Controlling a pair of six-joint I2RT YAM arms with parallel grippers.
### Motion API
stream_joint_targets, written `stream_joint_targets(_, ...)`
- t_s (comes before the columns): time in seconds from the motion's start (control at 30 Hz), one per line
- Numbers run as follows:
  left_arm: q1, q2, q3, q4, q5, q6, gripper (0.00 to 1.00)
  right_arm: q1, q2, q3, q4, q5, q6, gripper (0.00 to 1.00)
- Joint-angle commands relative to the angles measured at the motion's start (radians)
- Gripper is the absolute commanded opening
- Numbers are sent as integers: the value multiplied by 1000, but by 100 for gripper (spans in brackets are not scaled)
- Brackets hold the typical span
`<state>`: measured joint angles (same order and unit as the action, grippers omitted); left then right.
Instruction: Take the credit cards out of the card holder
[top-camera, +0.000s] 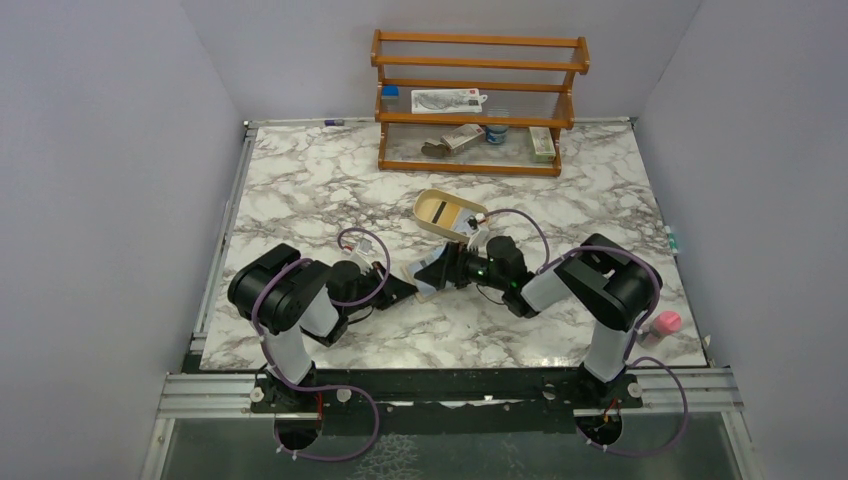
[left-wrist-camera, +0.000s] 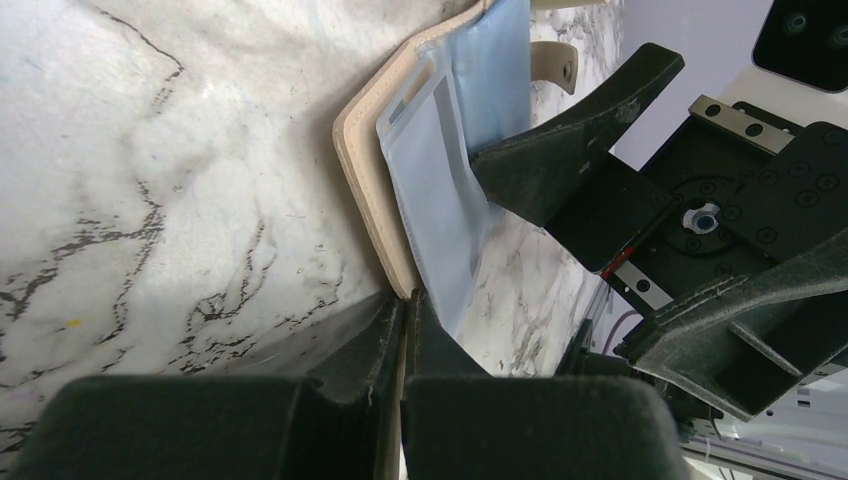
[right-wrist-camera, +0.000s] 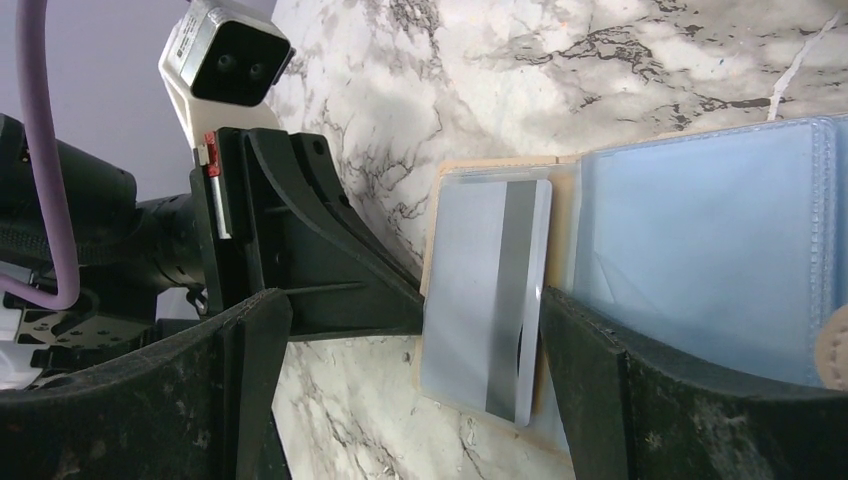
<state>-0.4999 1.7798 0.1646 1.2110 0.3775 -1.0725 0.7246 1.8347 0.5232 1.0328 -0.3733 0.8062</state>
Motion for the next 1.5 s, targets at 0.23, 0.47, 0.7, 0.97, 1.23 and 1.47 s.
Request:
stream_joint_targets(0.23, -26, 62, 5, -179, -11, 74, 0, 46, 32, 7, 12, -401, 76, 98)
stream_joint_targets(0.47, -26, 70, 1, -180, -10, 84, 0, 44, 44, 24, 25, -486, 82, 98)
stream_joint_targets(0.7, -26, 72, -4, -180, 6, 93, 0, 21, 50, 31, -25, -495, 37, 98)
stream_joint_targets(0.97, -27, 79, 1, -179, 37, 112, 0, -39, 91, 77, 11, -682, 0, 98)
stream_joint_targets(1.23, -28, 95, 13, -181, 37, 112, 0, -40, 22, 155, -185, -735, -143, 98)
stream_joint_targets(1.47, -28, 112, 30, -180, 41, 109, 0, -39, 69, 151, -57, -778, -62, 98)
